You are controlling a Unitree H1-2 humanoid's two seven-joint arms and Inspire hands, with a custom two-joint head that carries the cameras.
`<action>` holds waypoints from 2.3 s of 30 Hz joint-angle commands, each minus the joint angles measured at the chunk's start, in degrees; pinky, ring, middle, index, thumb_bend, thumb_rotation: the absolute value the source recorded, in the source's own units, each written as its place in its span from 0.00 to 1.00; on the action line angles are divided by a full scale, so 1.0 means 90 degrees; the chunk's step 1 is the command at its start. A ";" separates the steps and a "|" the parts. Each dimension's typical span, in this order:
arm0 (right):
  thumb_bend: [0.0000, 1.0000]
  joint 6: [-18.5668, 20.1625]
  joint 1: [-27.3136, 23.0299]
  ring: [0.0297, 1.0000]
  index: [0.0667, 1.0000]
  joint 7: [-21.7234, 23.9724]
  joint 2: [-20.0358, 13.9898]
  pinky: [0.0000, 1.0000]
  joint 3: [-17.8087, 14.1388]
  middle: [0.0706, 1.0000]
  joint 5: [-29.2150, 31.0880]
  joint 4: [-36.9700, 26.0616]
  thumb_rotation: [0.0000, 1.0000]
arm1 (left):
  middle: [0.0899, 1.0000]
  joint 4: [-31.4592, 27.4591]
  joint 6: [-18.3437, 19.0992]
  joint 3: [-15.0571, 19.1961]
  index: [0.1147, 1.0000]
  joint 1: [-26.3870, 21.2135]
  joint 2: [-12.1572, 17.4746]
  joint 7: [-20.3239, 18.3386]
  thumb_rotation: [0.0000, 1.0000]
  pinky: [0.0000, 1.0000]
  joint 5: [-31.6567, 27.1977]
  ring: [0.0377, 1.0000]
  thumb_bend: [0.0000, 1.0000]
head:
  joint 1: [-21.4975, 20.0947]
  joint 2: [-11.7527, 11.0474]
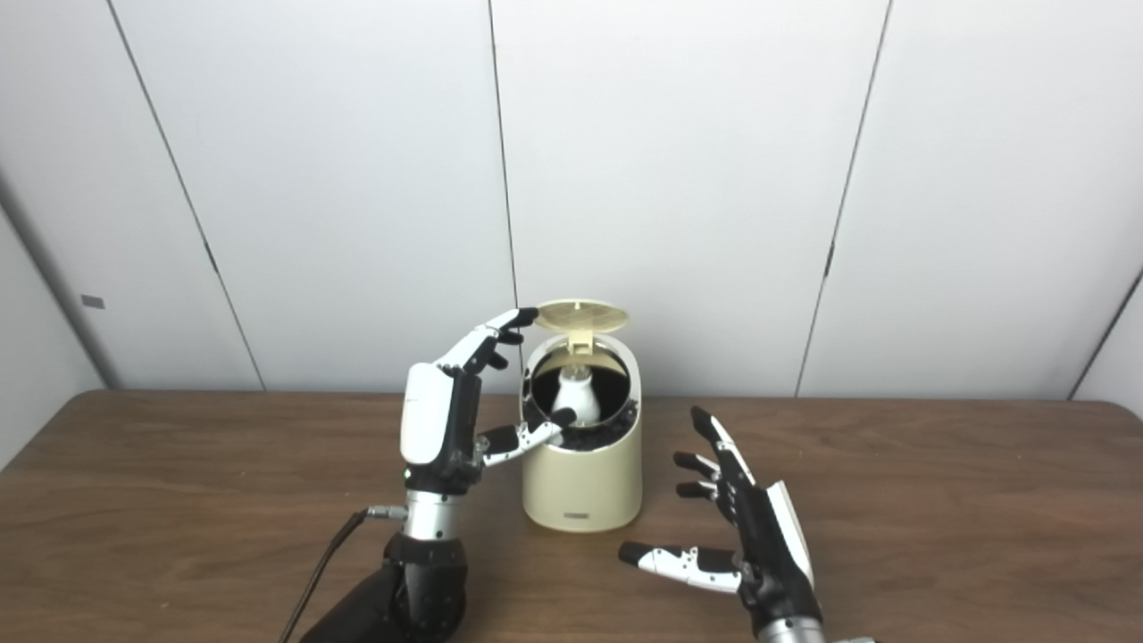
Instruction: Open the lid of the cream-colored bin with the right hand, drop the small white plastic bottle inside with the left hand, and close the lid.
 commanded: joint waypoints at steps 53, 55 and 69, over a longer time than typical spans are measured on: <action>0.72 0.0067 -0.1649 0.80 0.83 0.0254 -0.0909 0.72 -0.0154 0.80 -0.0249 -0.0065 0.34 | 0.76 -0.2482 0.0466 0.3035 0.79 0.1879 0.0254 -0.6346 0.22 0.62 -0.4385 0.72 0.70 | 0.0143 -0.0195; 0.72 0.0195 -0.1882 0.81 0.82 0.0344 -0.1008 0.72 -0.0111 0.80 -0.0309 -0.0078 0.39 | 0.77 -0.2336 0.0390 0.3084 0.80 0.1900 0.0173 -0.6382 0.22 0.62 -0.4340 0.73 0.69 | 0.0101 -0.0216; 0.74 0.1327 -0.3623 0.84 0.84 0.1507 -0.1789 0.74 0.0599 0.85 -0.1194 0.0096 0.64 | 0.76 -0.1667 0.0013 0.3196 0.81 0.1873 -0.0196 -0.6499 0.23 0.65 -0.4270 0.73 0.72 | -0.0015 -0.0344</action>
